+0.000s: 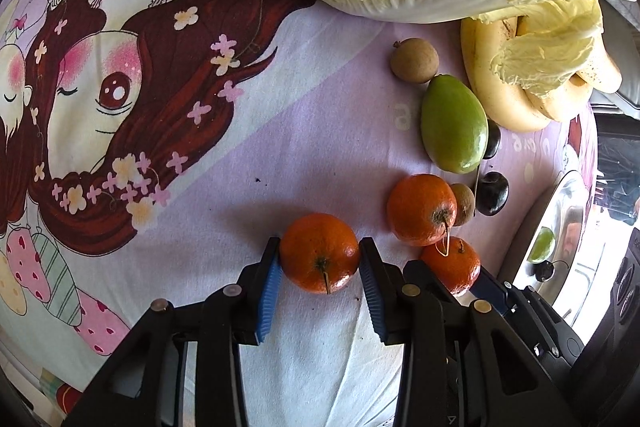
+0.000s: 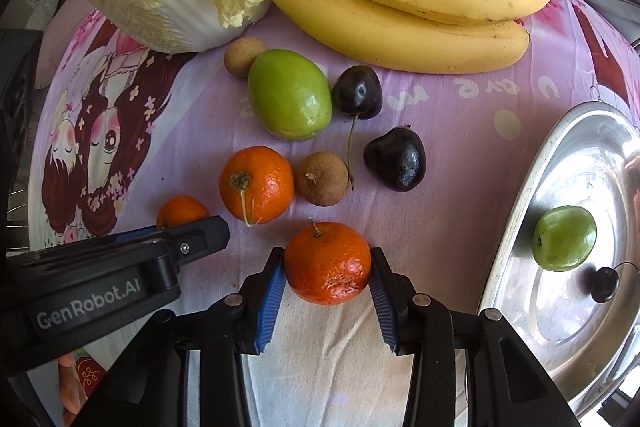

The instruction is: Organize fruits

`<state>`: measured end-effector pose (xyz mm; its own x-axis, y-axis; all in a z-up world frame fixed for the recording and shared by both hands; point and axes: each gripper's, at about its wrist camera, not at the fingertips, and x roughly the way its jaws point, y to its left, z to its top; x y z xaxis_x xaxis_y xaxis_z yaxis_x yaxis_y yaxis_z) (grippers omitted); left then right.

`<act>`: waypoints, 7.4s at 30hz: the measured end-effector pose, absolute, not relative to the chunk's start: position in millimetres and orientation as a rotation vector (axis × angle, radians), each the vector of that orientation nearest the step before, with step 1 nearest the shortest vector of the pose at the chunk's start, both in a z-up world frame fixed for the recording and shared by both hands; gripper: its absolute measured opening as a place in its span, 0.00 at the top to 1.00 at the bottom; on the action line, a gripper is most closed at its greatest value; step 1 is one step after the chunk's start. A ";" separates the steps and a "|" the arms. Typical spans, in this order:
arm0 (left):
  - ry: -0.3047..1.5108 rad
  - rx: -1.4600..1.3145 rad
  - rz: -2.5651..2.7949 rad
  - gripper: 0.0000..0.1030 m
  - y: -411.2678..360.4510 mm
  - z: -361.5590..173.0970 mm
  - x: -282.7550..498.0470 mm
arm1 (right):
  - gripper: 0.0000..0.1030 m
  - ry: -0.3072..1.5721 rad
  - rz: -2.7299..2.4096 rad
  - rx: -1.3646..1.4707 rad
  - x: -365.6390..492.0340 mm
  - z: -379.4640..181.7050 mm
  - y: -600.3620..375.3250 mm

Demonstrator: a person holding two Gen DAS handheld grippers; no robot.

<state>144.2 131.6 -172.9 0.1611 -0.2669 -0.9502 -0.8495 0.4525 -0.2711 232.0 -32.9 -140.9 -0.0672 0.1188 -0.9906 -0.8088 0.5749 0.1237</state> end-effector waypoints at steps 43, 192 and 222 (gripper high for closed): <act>1.353 -0.982 0.582 0.63 82.6 -64.7 106.0 | 0.58 1.380 0.851 -0.626 209.6 -79.8 -90.4; 1.425 -0.844 0.420 0.60 -85.9 -59.4 293.2 | 0.50 1.461 0.683 -0.426 340.6 -94.5 -225.3; 1.399 -0.808 0.577 0.16 -63.6 -23.6 256.7 | 0.00 1.424 0.677 -0.438 333.0 -71.4 -224.8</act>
<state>256.7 -63.6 -23.6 0.1097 -0.1066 -0.9882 -0.7720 0.6171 -0.1522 333.0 -224.8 -71.4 0.0107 0.1646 -0.9863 -0.6611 0.7412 0.1165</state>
